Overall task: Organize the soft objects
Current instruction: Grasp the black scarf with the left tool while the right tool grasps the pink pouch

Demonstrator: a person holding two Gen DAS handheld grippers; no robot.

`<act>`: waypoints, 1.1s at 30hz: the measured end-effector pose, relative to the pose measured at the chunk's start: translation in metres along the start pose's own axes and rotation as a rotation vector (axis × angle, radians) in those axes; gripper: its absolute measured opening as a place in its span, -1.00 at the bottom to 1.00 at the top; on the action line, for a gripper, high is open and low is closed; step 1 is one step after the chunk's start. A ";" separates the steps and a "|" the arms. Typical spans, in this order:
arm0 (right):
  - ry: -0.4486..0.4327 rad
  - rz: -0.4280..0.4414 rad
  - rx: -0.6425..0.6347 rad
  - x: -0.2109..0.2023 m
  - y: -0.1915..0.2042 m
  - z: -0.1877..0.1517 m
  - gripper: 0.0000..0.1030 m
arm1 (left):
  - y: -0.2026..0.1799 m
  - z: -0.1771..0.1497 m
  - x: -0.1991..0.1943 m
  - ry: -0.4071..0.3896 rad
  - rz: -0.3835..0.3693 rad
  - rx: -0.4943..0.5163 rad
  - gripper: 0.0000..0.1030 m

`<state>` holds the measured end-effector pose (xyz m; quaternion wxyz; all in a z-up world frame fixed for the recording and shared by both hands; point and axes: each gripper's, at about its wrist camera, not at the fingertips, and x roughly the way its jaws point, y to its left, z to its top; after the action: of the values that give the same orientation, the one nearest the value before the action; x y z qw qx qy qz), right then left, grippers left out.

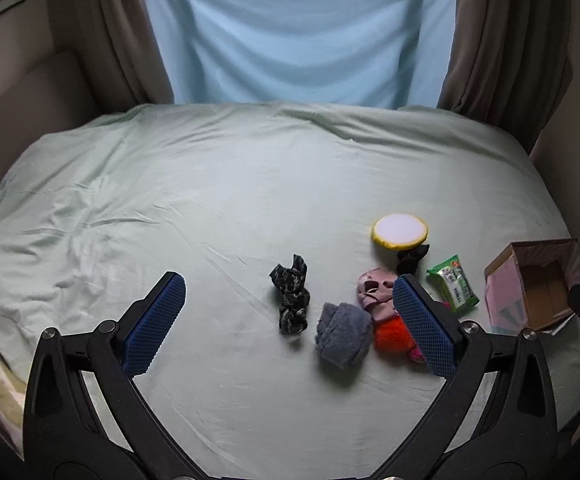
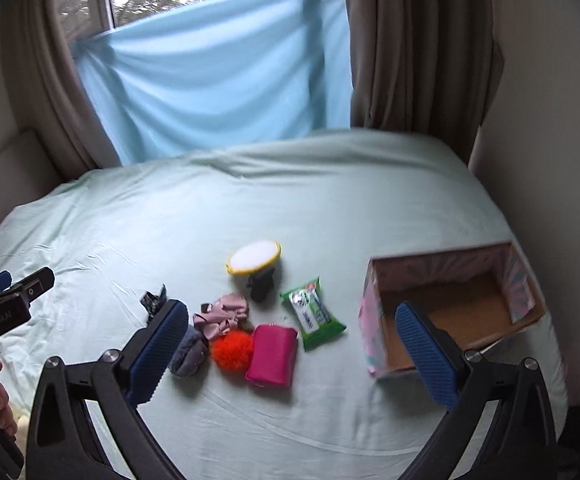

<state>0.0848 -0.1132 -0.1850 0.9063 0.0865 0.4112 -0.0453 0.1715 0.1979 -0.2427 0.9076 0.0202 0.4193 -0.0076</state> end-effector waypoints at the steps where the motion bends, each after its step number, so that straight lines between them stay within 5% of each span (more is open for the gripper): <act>1: 0.013 -0.012 0.013 0.014 0.004 -0.007 1.00 | 0.004 -0.001 0.020 0.020 -0.011 0.004 0.99; 9: 0.142 -0.109 0.104 0.127 0.019 -0.051 1.00 | 0.030 -0.022 0.161 0.161 -0.079 0.020 0.94; 17: 0.253 -0.140 0.145 0.219 0.016 -0.076 0.82 | 0.027 -0.037 0.252 0.260 -0.128 0.052 0.81; 24: 0.309 -0.133 0.180 0.251 0.014 -0.084 0.81 | 0.014 -0.051 0.296 0.322 -0.156 0.086 0.70; 27: 0.331 -0.119 0.198 0.262 0.015 -0.086 0.81 | 0.008 -0.057 0.308 0.346 -0.167 0.099 0.49; 33: 0.383 -0.082 0.224 0.273 0.018 -0.097 0.31 | 0.004 -0.063 0.323 0.363 -0.183 0.107 0.05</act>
<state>0.1959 -0.0796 -0.4509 0.7936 0.1770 0.5715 -0.1105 0.3328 0.2056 -0.5294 0.8102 0.0310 0.5751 -0.1086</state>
